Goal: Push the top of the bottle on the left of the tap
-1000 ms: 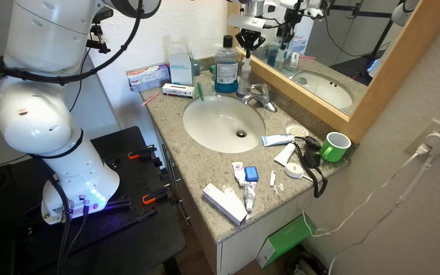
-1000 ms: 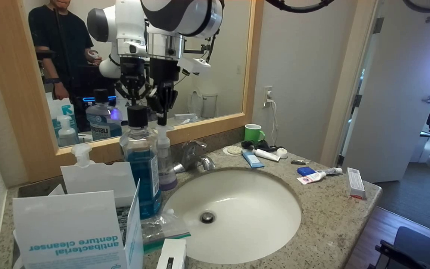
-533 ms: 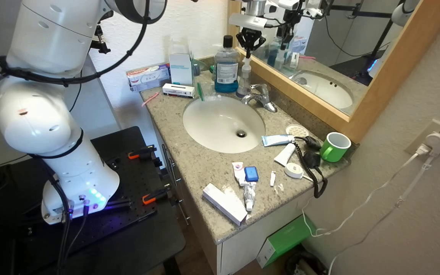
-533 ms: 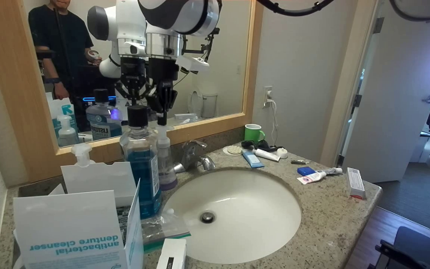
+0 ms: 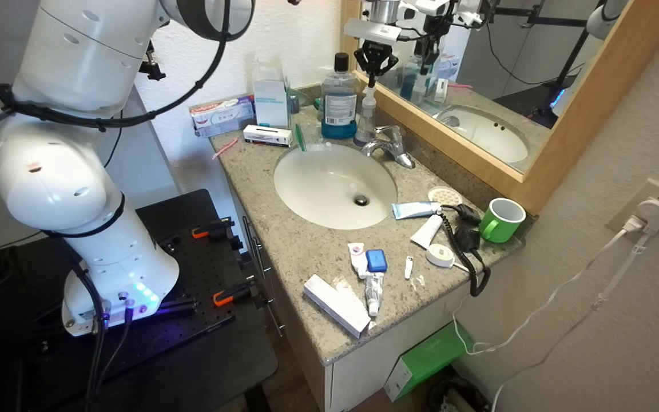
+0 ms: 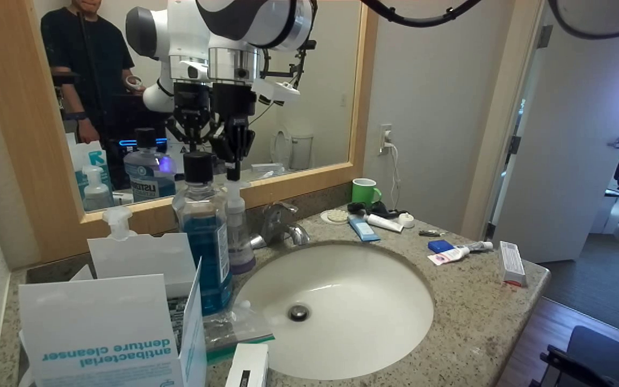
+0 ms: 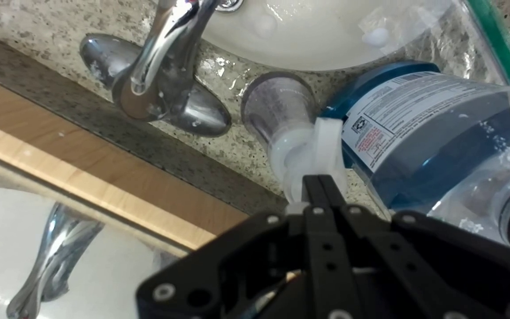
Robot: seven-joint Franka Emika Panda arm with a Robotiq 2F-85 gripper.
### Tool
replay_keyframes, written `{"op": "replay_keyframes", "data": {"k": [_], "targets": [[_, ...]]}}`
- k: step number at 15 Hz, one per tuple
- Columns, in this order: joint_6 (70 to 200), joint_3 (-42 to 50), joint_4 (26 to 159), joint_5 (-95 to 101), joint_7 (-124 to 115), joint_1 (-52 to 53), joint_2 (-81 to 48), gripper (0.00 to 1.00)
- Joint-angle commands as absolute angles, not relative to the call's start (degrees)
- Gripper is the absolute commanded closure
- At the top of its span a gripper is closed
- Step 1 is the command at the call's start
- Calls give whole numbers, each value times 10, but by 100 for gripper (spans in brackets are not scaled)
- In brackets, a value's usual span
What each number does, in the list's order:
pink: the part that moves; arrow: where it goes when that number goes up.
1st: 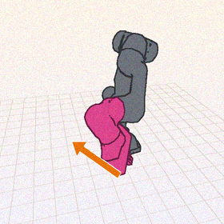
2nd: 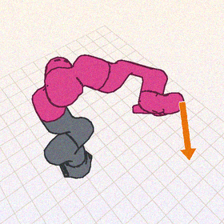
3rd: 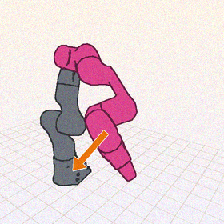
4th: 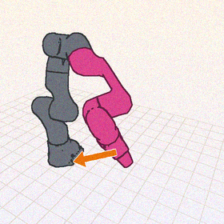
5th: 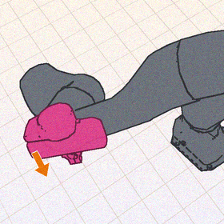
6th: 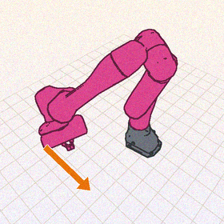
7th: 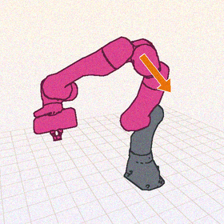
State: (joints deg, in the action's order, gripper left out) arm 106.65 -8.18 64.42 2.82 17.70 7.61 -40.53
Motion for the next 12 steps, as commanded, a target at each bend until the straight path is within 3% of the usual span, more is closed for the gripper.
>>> {"op": "replay_keyframes", "data": {"k": [1, 12], "targets": [[1038, -80, 620, 25, 179, 81, -448, 98], [1010, -83, 578, 26, 181, 81, -482, 98]]}}
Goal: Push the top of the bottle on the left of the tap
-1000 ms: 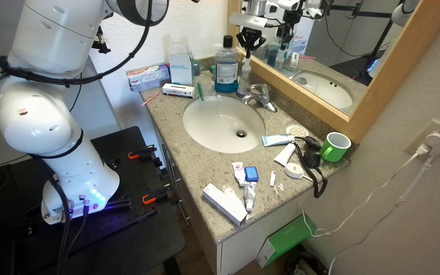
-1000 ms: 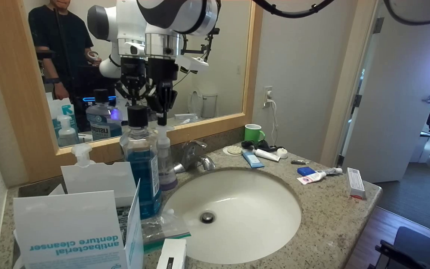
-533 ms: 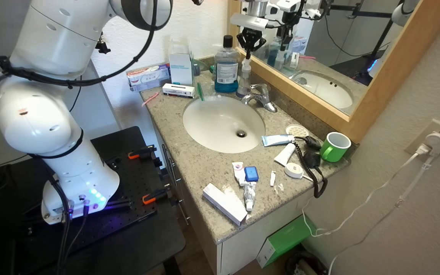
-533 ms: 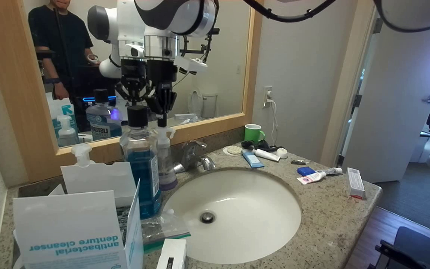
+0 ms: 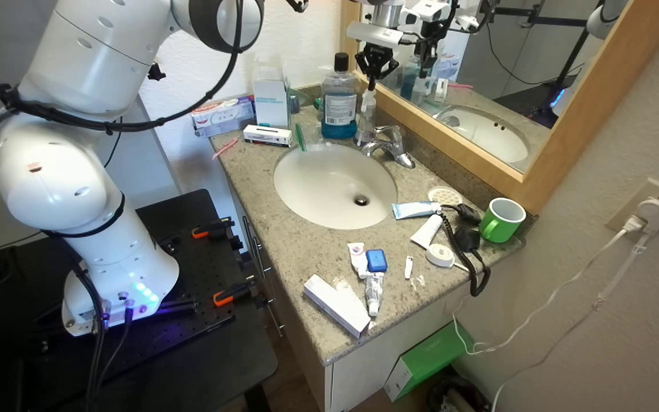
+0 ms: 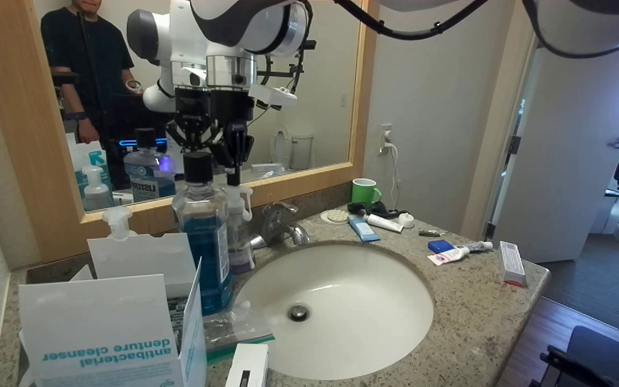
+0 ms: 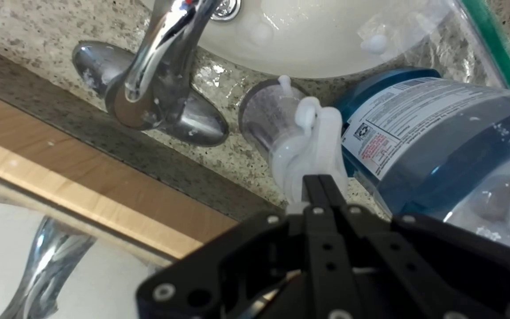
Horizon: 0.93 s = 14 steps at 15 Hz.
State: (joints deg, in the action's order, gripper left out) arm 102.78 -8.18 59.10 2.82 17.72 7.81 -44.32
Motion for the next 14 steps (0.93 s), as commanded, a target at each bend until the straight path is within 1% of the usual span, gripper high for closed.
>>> {"op": "replay_keyframes", "data": {"k": [1, 9, 14], "targets": [[1007, -83, 575, 26, 181, 81, -485, 98], [987, -82, 552, 27, 181, 82, -500, 98], [991, -83, 558, 28, 184, 81, -485, 98]]}}
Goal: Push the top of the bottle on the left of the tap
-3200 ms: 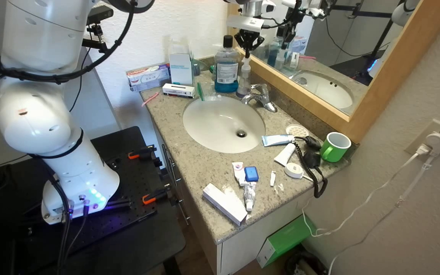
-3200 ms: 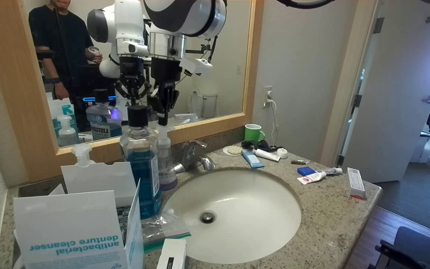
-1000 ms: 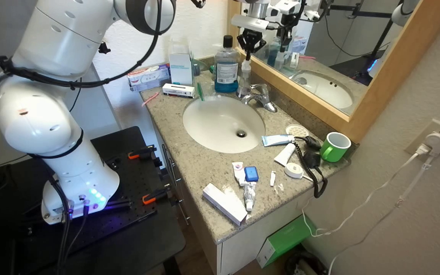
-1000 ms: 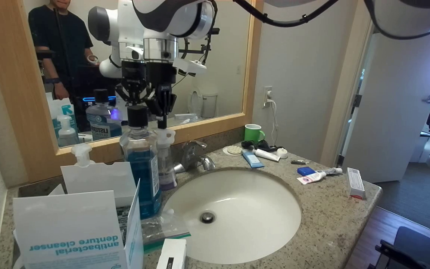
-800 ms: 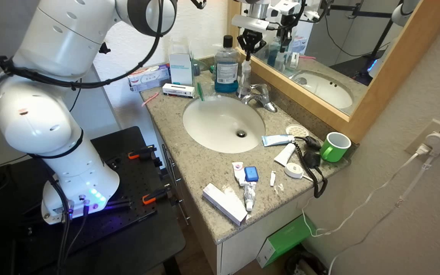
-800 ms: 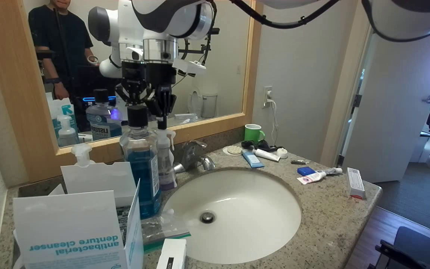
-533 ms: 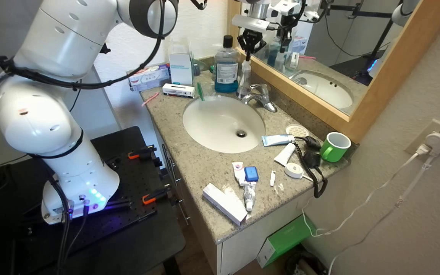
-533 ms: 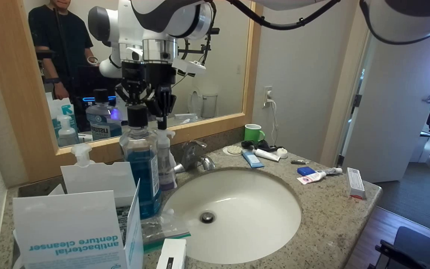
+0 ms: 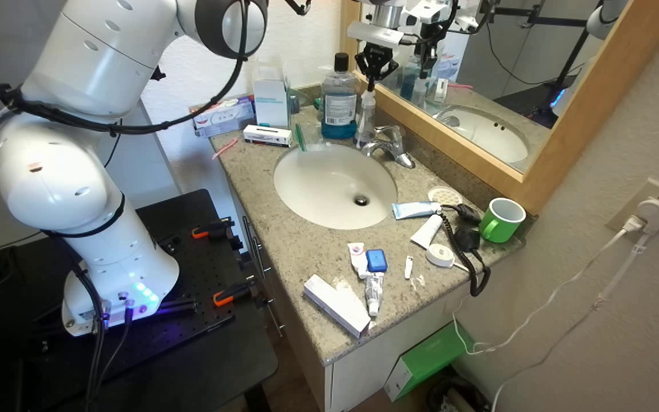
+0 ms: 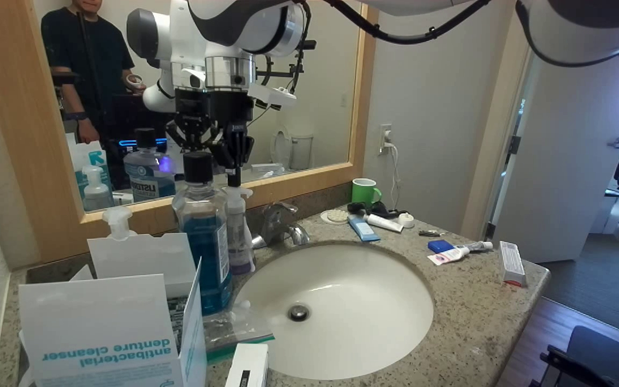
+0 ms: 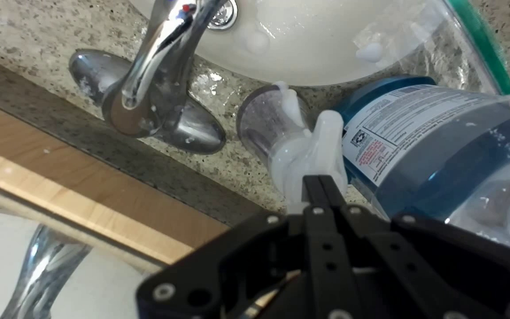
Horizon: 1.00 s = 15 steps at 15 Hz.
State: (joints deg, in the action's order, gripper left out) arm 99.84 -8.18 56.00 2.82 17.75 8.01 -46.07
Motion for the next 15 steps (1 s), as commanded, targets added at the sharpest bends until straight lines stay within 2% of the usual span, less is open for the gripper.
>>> {"op": "replay_keyframes", "data": {"k": [1, 15], "targets": [[990, -83, 558, 28, 185, 81, -483, 98], [990, -84, 585, 42, 202, 91, -445, 98]]}}
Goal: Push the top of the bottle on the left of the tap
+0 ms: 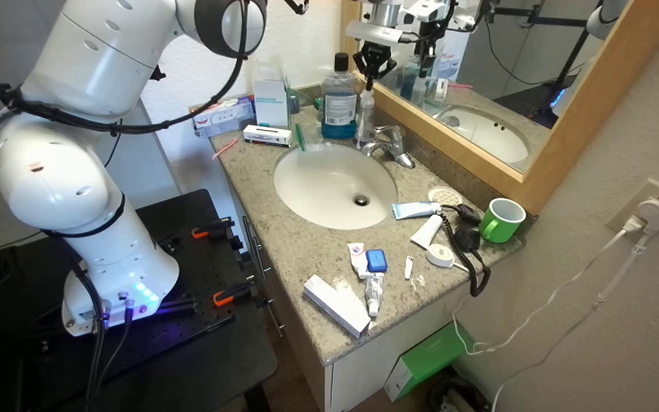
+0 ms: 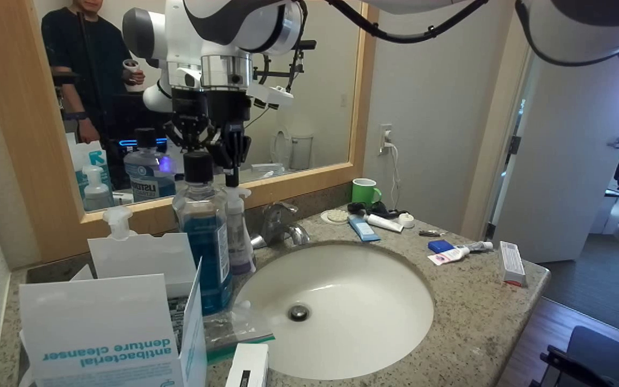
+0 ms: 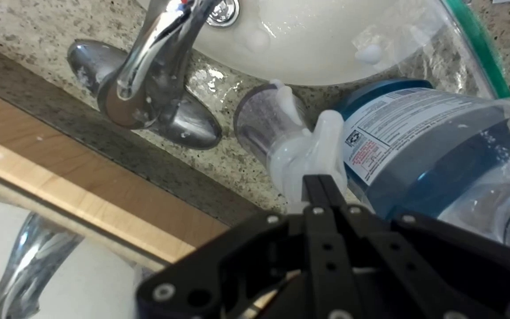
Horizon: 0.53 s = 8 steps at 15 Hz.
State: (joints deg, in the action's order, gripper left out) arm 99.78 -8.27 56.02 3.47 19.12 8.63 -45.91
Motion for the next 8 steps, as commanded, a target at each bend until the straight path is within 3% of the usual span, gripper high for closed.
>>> {"op": "replay_keyframes", "data": {"k": [1, 8], "targets": [[992, -84, 587, 43, 202, 92, -443, 98], [1001, -79, 603, 51, 198, 88, -423, 98]]}}
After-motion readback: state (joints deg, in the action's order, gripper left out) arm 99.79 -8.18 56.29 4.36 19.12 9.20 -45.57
